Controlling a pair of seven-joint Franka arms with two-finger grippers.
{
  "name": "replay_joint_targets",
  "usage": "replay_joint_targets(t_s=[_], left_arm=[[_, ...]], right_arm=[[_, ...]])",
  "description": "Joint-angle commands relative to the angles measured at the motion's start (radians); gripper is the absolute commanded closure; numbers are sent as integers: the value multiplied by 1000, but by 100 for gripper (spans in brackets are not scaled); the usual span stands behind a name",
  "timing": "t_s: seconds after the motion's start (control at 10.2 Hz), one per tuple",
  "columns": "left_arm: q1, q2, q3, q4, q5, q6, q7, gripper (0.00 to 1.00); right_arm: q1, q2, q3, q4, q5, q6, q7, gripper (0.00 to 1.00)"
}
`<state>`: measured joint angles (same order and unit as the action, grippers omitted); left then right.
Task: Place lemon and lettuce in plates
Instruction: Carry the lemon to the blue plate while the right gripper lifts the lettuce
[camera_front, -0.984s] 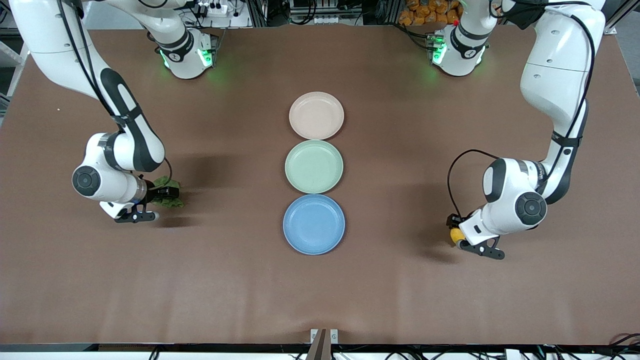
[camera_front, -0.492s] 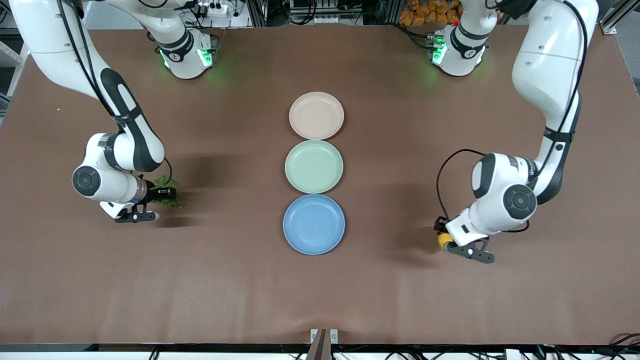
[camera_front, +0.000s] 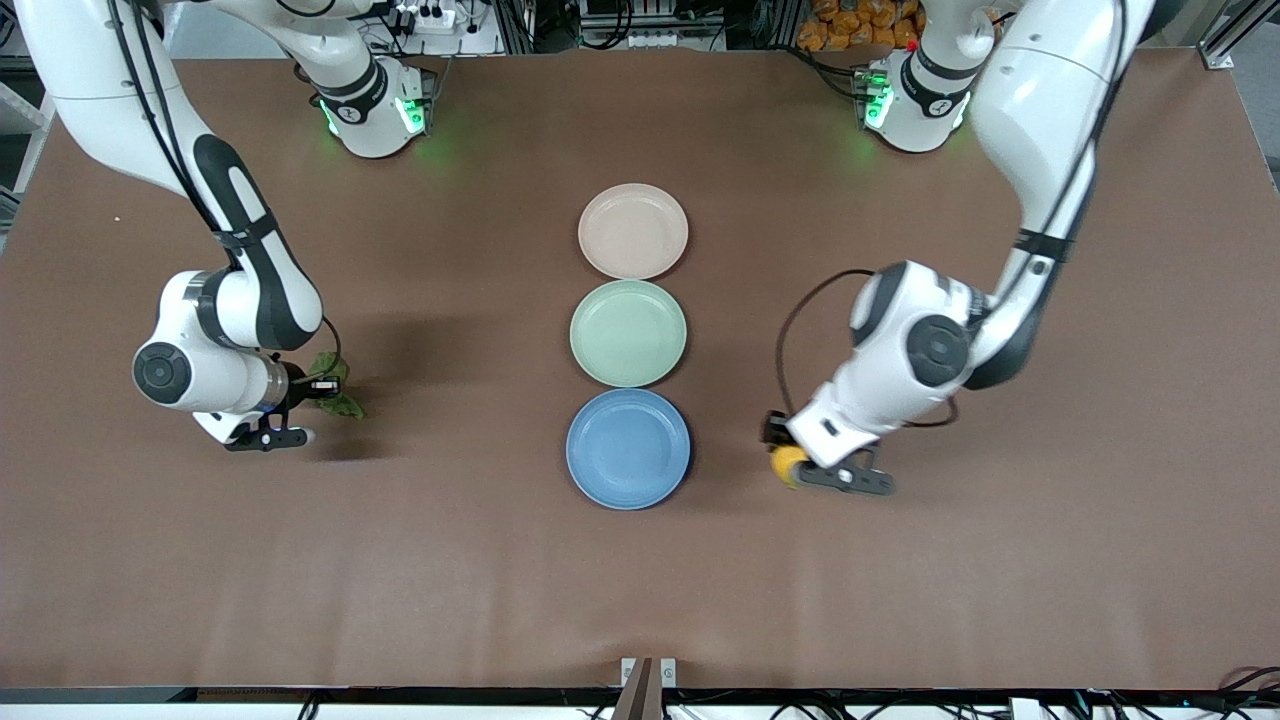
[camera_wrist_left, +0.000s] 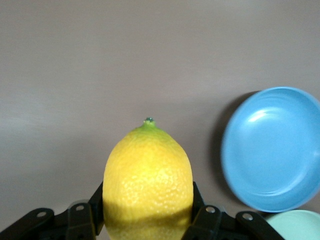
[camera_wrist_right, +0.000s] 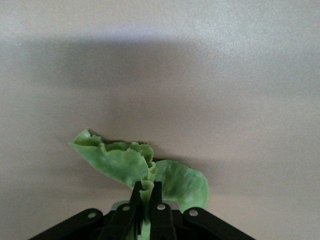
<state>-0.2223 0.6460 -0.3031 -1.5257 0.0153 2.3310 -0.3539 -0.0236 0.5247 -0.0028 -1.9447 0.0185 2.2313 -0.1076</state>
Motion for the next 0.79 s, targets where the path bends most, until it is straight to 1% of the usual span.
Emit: replay_joint_targets(t_s=[0.0, 0.1, 0.2, 0.3, 0.39, 0.49, 0.59, 0.69], left_arm=[[-109, 41, 7, 91, -3, 34, -173, 100], [-145, 44, 7, 91, -3, 81, -245, 100], [-187, 47, 9, 91, -3, 108, -290, 100], [-233, 56, 34, 91, -3, 147, -303, 100], [-303, 72, 89, 91, -3, 190, -312, 100], [-386, 105, 166, 91, -3, 261, -327, 100], [-450, 148, 232, 91, -8, 334, -335, 100], [-471, 181, 254, 93, -8, 381, -341, 100]], right_arm=[[2, -11, 9, 39, -2, -70, -9, 100], [8, -20, 14, 47, -2, -88, -6, 100], [11, -32, 33, 59, 0, -125, 5, 100], [13, -38, 47, 67, 1, -137, 15, 100], [13, -44, 62, 72, 1, -145, 38, 100], [11, -61, 85, 73, 20, -172, 61, 100], [16, -81, 102, 81, 91, -205, 74, 100], [33, -98, 110, 81, 115, -223, 77, 100]])
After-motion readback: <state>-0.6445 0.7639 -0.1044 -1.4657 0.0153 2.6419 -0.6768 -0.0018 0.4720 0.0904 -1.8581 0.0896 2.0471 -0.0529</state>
